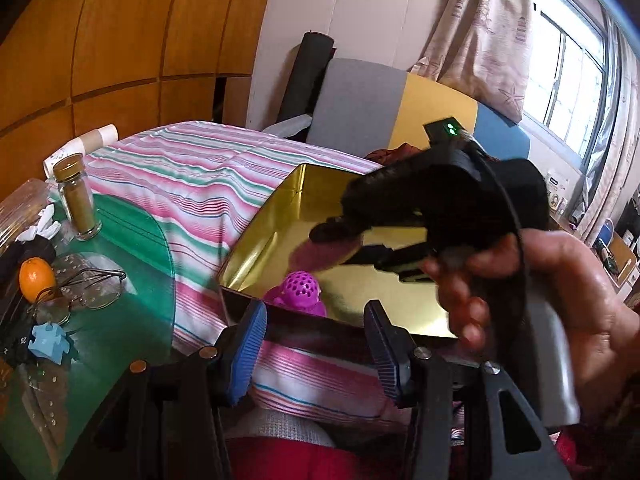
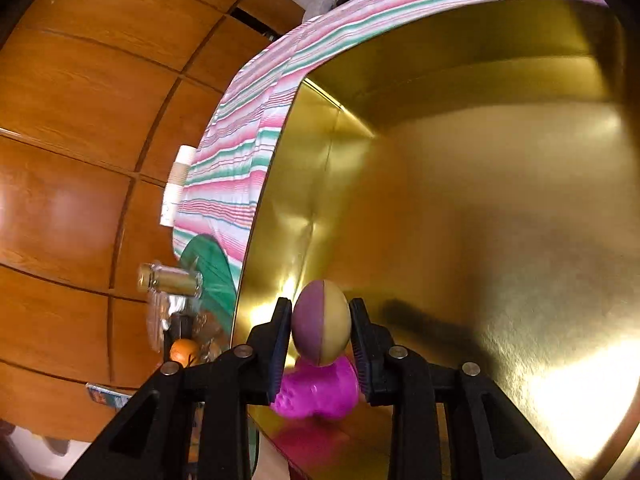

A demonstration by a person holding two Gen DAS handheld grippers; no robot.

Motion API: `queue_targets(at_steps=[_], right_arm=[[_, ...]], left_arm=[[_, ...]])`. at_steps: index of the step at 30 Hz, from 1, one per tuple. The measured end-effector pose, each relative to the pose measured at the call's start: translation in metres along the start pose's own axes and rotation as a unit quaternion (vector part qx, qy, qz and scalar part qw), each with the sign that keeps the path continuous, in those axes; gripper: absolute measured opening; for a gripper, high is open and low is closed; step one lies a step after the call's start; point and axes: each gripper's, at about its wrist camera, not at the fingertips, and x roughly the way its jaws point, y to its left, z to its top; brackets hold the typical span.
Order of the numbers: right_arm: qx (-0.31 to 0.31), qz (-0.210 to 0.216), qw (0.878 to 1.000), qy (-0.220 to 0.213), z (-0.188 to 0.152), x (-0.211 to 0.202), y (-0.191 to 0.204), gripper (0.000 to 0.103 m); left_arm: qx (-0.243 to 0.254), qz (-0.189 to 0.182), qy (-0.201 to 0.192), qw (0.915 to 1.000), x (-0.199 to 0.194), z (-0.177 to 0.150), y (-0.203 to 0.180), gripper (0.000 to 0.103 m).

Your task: Organize rigid objects

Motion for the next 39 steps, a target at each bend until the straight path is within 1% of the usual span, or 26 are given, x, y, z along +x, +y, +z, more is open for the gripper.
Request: queue_targets(at_steps=[1,2,3,4,7,8,12,15,19,22,26,31,33,36,39], right_arm=[[-0.007,-0.009,1.0,-0.006,0.002,0.0,0.004,0.047],[-0.017,-0.016,1.0,-0.013,0.003,-0.003,0.009,0.053],[-0.031,-0.023,0.999,-0.026,0.004,-0.009,0.013,0.061],[-0.048,-0.032,0.997,-0.04,0.003,-0.017,0.019,0.066],[-0.098,-0.06,0.991,-0.069,0.002,-0.039,0.03,0.066],[-0.118,-0.071,0.987,-0.08,-0.001,-0.048,0.034,0.066],[-0.163,-0.096,0.976,-0.104,-0.012,-0.083,0.034,0.067],[-0.178,-0.112,0.971,-0.115,-0.02,-0.105,0.028,0.071],[-0.178,-0.141,0.965,-0.132,-0.027,-0.141,0.009,0.071],[-0.164,-0.171,0.96,-0.148,-0.031,-0.169,-0.014,0.072],[-0.129,-0.213,0.955,-0.162,-0.035,-0.205,-0.057,0.074],[-0.058,-0.268,0.945,-0.181,-0.037,-0.25,-0.119,0.074],[-0.026,-0.296,0.937,-0.186,-0.038,-0.266,-0.144,0.074],[0.042,-0.349,0.917,-0.188,-0.038,-0.293,-0.187,0.074],[0.116,-0.355,0.906,-0.198,-0.037,-0.319,-0.227,0.075]], left_arm=[[0.0,0.001,0.001,1.0,0.0,0.0,0.001,0.051],[-0.001,0.003,0.0,1.0,-0.001,-0.001,0.002,0.051],[-0.002,0.004,-0.001,1.0,-0.002,-0.001,0.003,0.051],[-0.002,0.004,-0.001,1.0,-0.002,-0.001,0.004,0.051],[-0.008,0.003,0.002,1.0,-0.001,-0.002,0.005,0.051],[-0.008,0.002,0.003,1.0,0.0,-0.002,0.004,0.051],[0.004,-0.004,0.003,1.0,-0.002,-0.003,-0.004,0.051],[0.017,-0.006,0.005,0.9998,-0.003,-0.004,-0.012,0.051],[0.023,-0.012,0.009,0.9996,-0.002,-0.004,-0.02,0.051],[0.029,-0.016,0.011,0.9994,-0.002,-0.005,-0.026,0.051],[0.038,-0.024,0.018,0.9988,-0.001,-0.005,-0.036,0.051],[0.055,-0.033,0.018,0.9978,-0.002,-0.004,-0.052,0.051],[0.062,-0.036,0.018,0.9973,-0.004,-0.004,-0.059,0.051],[0.071,-0.039,0.017,0.9966,-0.005,-0.004,-0.067,0.051],[0.077,-0.041,0.019,0.996,-0.006,-0.005,-0.075,0.051]])
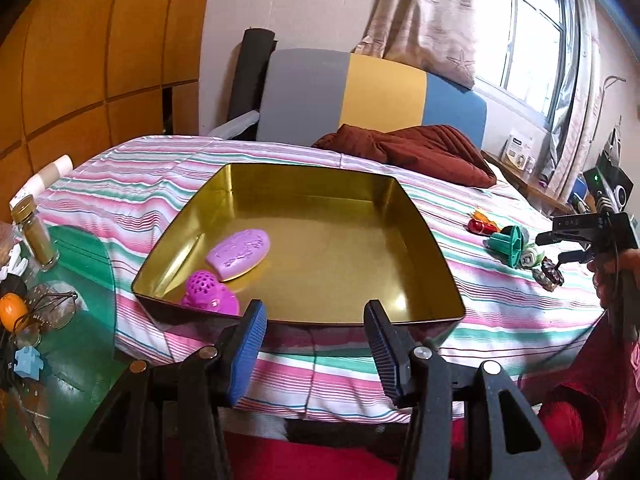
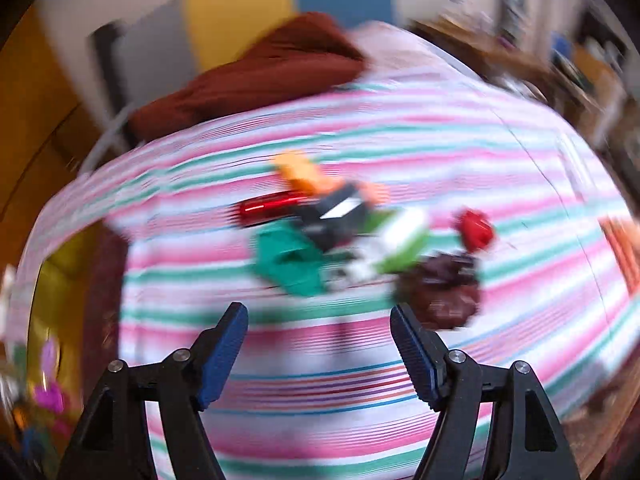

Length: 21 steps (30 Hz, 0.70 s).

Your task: Organize rigid objects

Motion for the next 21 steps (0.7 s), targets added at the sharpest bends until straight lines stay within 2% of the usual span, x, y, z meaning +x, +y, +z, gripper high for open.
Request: queue_targets(at_steps=[2,5,7,13,19,21], right_arm=[[0.038,0.0,0.999,0.008,0.009,0.005,-0.023,0.079],[0.081,0.025,0.996,0.023,0.023,0.023,-0.052,0.083],[0.094,0.032,0.995,0.034,0.028,0.036,-0.059,0.086],[0.082,0.018,0.996,-0.01,0.038,0.044,-0.059,0.086],[0.073,0.007,0.997,-0.019,0.037,0.046,-0.057,0.086],[0.082,-0.016,0.996,-0.018,0.036,0.048,-0.061,0.086]], left_arm=[[0.004,-0.001,0.0,1.0,0.0,0.001,-0.006,0.051],[0.009,-0.004,0.001,0.9999,0.0,0.002,-0.013,0.051],[0.018,-0.003,0.0,0.9998,0.0,0.003,-0.019,0.051],[0.042,0.004,-0.001,0.9991,-0.002,0.002,-0.031,0.051],[0.044,0.002,0.002,0.999,0.002,0.005,-0.038,0.051],[0.043,-0.001,0.003,0.9991,0.003,0.006,-0.039,0.051]])
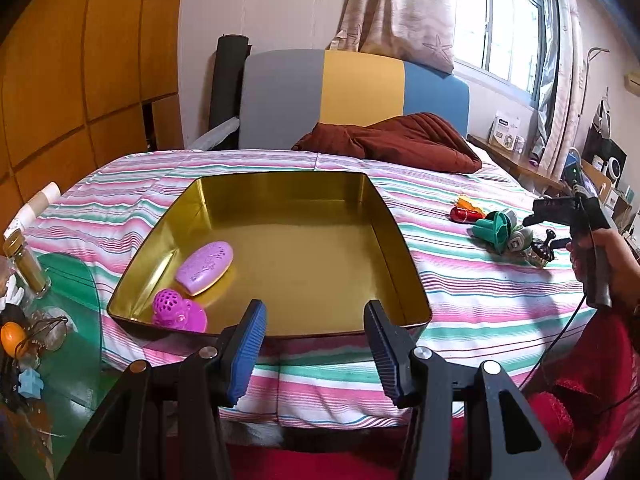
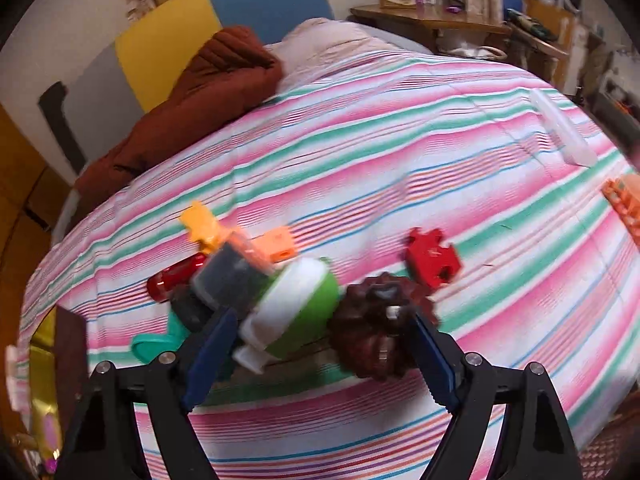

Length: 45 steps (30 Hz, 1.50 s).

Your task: Organize rigid objects

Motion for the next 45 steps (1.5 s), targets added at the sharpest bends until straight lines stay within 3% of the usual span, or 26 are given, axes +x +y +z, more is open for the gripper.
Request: queue_targets(at_steps=[1,6,9,11,19,29,33,35,38,45], right_arm=[[0.005,-0.018,1.0,0.003,0.0,0.002,-0.003,0.087],[0.011,-0.017,1.0,0.003,0.0,0.003,-0.008,0.086],[-0.018,-0.008,1.0,-0.011,-0.001,-0.003,0.004,0.065],[-0.037,-0.011,0.999,-0.013,-0.002,-0.003,0.011,0.063],[-0.031,0.005,0.999,-0.014,-0.004,-0.004,0.009,0.038],[-0.014,0.023,1.0,-0.01,-0.002,-0.002,0.004,0.039],[-0.017,0.018,1.0,-0.009,-0.003,-0.002,0.005,0.051],[-0.021,0.01,1.0,-0.007,-0.004,-0.001,0.006,0.052],[-0.031,0.008,0.999,-0.01,-0.004,-0.002,0.009,0.036],[0.012,0.047,0.999,-0.009,0.0,-0.004,-0.006,0.024]], left_arm=[[-0.001,-0.002,-0.001,1.0,0.0,0.002,-0.001,0.051],[-0.007,-0.005,-0.013,0.9999,-0.002,0.013,-0.004,0.051],[-0.008,-0.013,-0.016,0.9998,-0.001,0.019,-0.01,0.051],[-0.004,-0.016,-0.018,0.9997,-0.001,0.02,-0.016,0.051],[0.022,-0.031,-0.024,0.999,-0.003,0.028,-0.041,0.051],[0.037,-0.059,-0.022,0.9973,0.004,0.04,-0.067,0.051],[0.045,-0.069,-0.019,0.9964,0.006,0.042,-0.08,0.051],[0.051,-0.073,-0.02,0.9958,0.007,0.043,-0.086,0.051],[0.057,-0.079,-0.017,0.9951,0.011,0.045,-0.094,0.051],[0.064,-0.096,-0.015,0.9932,0.018,0.054,-0.112,0.051]])
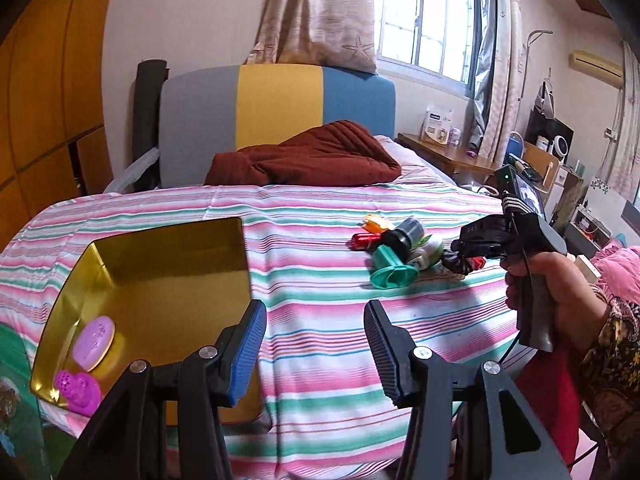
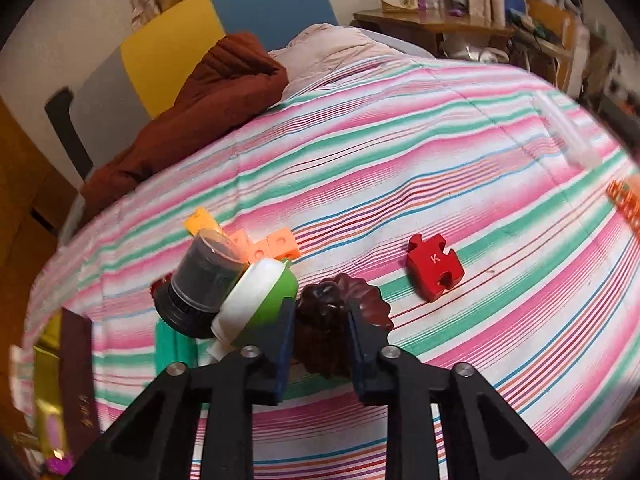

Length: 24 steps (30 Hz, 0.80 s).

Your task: Organize rigid objects

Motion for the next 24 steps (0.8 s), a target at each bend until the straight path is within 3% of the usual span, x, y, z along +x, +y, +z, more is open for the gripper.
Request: queue_targets(at_steps=[6,12,15,20,24], right_arm=[[0.053,0.037,0.998,0.001,0.002,-0.002,-0.015,0.024],[0.062,0.041,0.997,0.004,0.004,0.001,-0.016,0.025],[0.05,0.037,0.998,0.003,0.003,0.001,-0.012,0.027],[0.031,0.03,0.999,0.001,0.001,-0.001,-0.007,0.024],[0.051,0.069,0.996,-0.012,0.004,-0.007,-0.014,0.022]], left_arm=[[0.015,-0.031,0.011,0.9993,0.021,0.014,-0.024,0.051],[0.039,-0.066,0.046,0.996,0.065,0.027,-0.054,0.051],[0.016,-0.095,0.082,0.992,0.1,0.033,-0.06,0.051],[-0.014,-0.096,0.123,0.9877,0.156,0.048,-0.069,0.052],[-0.039,-0.094,0.16,0.9818,0.195,0.055,-0.071,0.052]])
